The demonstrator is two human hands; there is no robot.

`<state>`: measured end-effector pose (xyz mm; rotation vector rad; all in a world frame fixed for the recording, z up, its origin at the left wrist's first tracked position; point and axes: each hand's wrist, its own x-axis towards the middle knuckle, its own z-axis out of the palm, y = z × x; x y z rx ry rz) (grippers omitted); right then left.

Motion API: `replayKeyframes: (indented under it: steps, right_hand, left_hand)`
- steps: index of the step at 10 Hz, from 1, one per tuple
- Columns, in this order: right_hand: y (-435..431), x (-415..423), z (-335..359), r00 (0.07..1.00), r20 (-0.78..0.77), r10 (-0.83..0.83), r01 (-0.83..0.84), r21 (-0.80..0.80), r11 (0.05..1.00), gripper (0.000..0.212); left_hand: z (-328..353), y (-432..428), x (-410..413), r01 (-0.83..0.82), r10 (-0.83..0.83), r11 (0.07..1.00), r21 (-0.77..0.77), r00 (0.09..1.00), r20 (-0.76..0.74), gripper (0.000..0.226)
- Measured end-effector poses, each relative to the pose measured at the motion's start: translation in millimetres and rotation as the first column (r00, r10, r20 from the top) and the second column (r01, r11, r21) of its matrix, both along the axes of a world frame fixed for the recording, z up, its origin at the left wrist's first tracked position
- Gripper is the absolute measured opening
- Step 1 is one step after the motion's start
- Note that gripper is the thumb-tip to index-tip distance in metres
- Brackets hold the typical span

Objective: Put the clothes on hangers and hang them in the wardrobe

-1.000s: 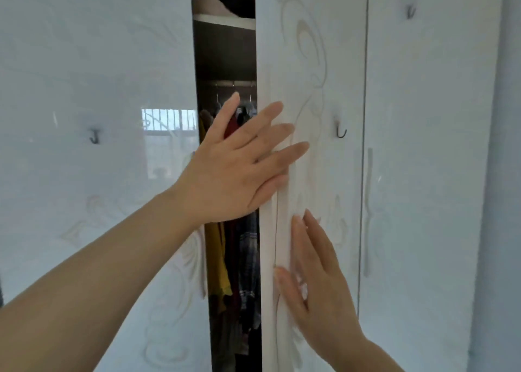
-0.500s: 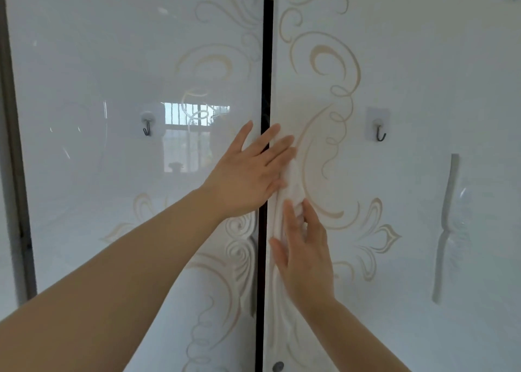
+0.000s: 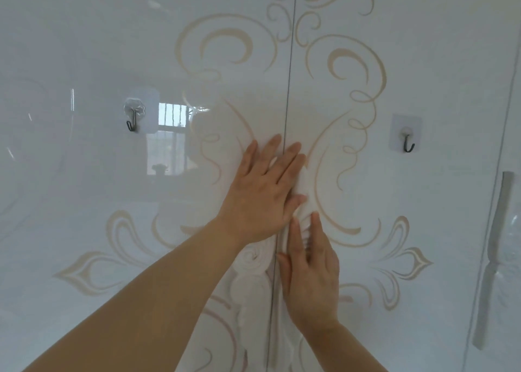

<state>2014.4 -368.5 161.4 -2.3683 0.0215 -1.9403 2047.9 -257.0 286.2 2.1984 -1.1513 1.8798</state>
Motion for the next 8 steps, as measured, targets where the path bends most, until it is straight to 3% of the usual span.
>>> replayKeyframes:
  steps: [2,4,6,7,8]
  right_hand:
    - [-7,18,-4,0.995,0.086,0.043,-0.041,-0.016,0.999,0.046]
    - [-1,-13,8,0.979,-0.200,0.047,-0.040,0.037,0.999,0.050]
    - [-32,-55,8,0.782,-0.621,0.054,-0.130,-0.078,0.988,0.090]
    - [-43,-90,-24,0.628,-0.775,0.070,-0.110,0.000,0.994,0.081]
    - [-50,-129,-59,0.460,-0.888,0.023,-0.088,-0.020,0.996,0.069]
  left_hand:
    - [-3,-4,9,0.013,-0.013,1.000,-0.022,1.000,-0.001,0.057]
    - [-1,-3,-11,-0.194,0.209,0.977,0.089,0.955,-0.208,0.063]
    - [-28,3,-60,-0.279,0.305,0.951,0.132,0.784,-0.541,0.064]
    - [-89,25,-97,-0.317,0.413,0.910,0.266,0.646,-0.642,0.064]
    - [-140,42,-137,-0.370,0.545,0.834,0.409,0.430,-0.720,0.062]
